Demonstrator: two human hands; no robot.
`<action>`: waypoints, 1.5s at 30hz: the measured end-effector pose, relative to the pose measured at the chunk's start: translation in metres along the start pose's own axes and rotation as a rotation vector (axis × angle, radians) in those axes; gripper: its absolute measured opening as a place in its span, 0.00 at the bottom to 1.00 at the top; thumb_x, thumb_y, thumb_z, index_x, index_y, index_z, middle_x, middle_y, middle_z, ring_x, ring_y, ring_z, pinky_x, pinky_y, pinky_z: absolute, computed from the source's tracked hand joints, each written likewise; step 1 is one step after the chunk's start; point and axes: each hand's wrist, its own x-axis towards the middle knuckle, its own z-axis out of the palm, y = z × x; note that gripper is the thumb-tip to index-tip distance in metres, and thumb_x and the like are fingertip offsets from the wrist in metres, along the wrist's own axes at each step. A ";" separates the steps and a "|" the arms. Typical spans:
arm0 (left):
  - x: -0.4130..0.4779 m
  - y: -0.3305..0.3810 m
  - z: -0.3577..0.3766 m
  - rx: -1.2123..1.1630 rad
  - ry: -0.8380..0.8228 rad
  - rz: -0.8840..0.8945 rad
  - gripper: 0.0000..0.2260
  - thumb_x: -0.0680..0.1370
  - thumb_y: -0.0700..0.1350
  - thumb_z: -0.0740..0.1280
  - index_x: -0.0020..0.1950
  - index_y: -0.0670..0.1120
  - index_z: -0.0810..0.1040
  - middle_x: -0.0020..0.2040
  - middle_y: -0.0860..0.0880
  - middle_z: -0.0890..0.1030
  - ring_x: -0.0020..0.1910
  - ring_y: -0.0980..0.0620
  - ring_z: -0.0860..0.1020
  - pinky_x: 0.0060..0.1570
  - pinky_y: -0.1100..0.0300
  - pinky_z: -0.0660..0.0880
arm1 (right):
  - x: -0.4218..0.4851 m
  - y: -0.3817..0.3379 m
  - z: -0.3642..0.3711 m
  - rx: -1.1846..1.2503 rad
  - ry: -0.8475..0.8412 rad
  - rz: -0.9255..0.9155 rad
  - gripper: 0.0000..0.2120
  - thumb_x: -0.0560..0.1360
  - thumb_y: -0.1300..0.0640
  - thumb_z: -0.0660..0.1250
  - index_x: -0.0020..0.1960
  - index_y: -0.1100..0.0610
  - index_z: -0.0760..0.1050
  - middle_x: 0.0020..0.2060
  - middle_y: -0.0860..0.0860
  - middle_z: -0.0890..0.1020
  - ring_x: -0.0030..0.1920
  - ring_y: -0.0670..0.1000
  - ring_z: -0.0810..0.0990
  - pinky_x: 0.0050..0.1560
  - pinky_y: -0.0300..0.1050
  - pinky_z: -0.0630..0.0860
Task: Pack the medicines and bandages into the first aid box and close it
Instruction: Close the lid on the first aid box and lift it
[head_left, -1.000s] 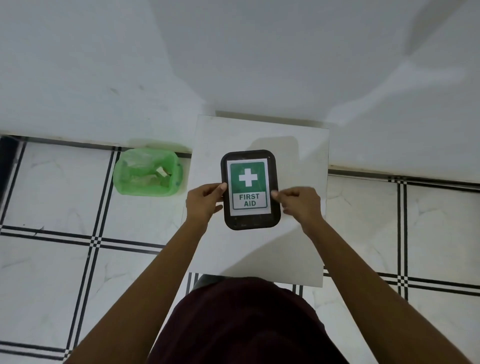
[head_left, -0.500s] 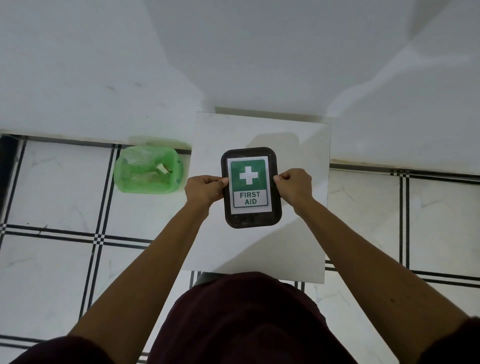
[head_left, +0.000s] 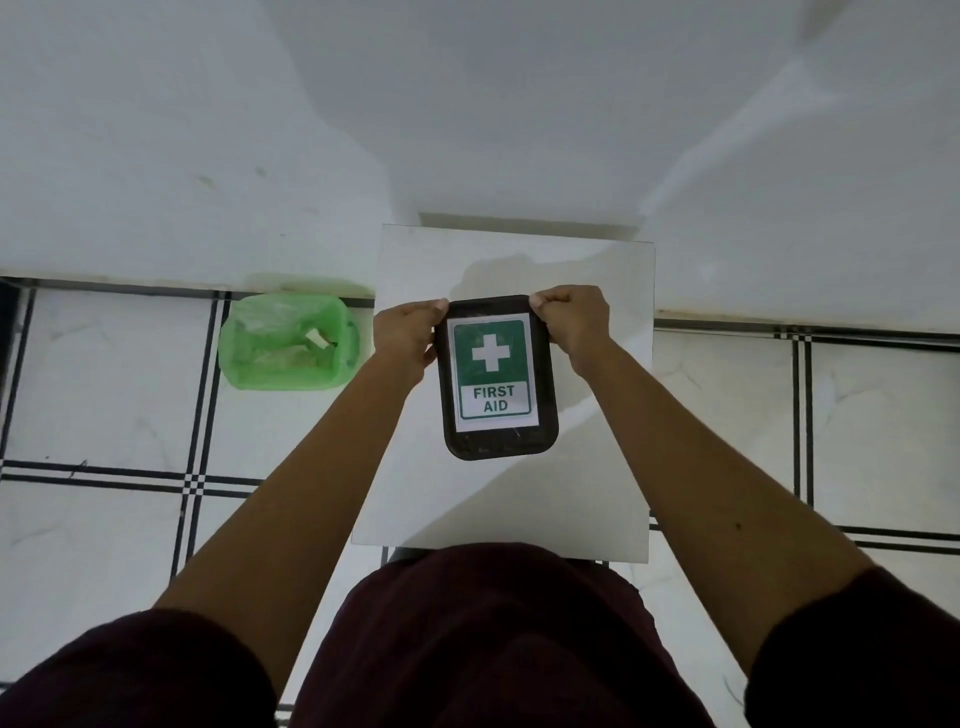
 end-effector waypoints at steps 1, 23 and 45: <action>0.003 -0.003 0.000 0.019 -0.002 0.023 0.05 0.75 0.40 0.70 0.49 0.40 0.80 0.39 0.47 0.81 0.38 0.50 0.78 0.41 0.57 0.77 | -0.001 -0.001 0.001 -0.021 0.019 -0.014 0.07 0.74 0.59 0.69 0.44 0.62 0.82 0.45 0.57 0.85 0.43 0.52 0.81 0.51 0.49 0.81; 0.002 -0.047 0.025 0.096 0.347 0.335 0.13 0.77 0.53 0.66 0.50 0.43 0.79 0.51 0.44 0.81 0.46 0.49 0.78 0.48 0.58 0.75 | -0.004 0.011 0.018 -0.046 0.153 -0.075 0.07 0.76 0.60 0.66 0.43 0.63 0.79 0.39 0.52 0.81 0.38 0.47 0.77 0.41 0.40 0.72; -0.039 -0.112 -0.011 0.422 -0.047 0.584 0.21 0.83 0.50 0.48 0.75 0.47 0.61 0.55 0.50 0.78 0.46 0.58 0.77 0.37 0.79 0.73 | -0.085 0.114 0.044 0.013 0.078 -0.121 0.18 0.80 0.43 0.50 0.62 0.53 0.67 0.49 0.44 0.77 0.42 0.45 0.78 0.40 0.29 0.75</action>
